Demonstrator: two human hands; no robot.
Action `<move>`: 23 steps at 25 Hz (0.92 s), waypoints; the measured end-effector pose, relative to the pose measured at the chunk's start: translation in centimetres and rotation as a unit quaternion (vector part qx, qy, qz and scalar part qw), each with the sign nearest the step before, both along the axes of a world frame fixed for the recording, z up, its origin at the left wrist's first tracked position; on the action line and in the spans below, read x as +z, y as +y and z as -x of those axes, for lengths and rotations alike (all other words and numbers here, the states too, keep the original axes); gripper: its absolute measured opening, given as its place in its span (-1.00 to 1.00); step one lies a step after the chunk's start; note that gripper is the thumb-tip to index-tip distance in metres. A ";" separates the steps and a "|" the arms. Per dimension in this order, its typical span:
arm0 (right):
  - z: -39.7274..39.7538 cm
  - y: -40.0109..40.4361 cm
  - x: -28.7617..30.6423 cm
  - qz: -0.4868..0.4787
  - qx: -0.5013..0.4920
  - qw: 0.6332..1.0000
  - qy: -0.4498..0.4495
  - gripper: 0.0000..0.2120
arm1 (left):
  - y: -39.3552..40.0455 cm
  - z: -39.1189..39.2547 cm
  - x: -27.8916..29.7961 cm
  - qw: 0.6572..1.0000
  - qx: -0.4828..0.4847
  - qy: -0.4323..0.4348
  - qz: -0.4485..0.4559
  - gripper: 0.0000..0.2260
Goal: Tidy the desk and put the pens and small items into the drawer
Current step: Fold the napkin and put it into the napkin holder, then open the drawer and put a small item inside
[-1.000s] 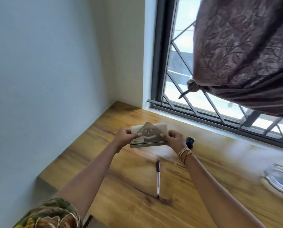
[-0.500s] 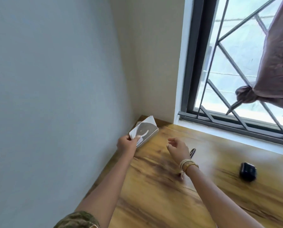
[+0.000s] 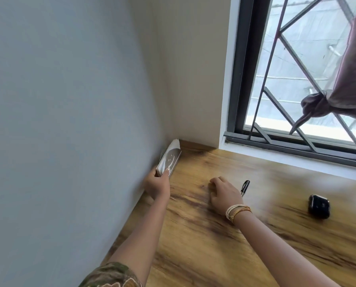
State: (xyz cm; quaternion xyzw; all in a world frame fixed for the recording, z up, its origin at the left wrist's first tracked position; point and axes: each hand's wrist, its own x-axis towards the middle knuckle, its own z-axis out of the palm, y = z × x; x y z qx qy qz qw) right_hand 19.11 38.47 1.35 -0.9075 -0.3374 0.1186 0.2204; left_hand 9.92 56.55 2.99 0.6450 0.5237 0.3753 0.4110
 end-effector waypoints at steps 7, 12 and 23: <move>0.0 0.1 0.9 0.039 0.024 0.999 0.019 -0.59 | 0.4 0.2 -1.1 0.999 -0.031 0.007 -0.005 -0.77; 2.0 -2.2 0.4 0.034 0.043 0.997 -0.063 -0.54 | -1.9 0.7 -1.7 0.998 0.000 -0.016 0.058 -0.35; 6.5 -13.3 0.2 0.003 -0.046 0.997 -0.069 -0.41 | -16.0 4.3 -2.1 0.975 -0.111 0.191 -0.014 -0.16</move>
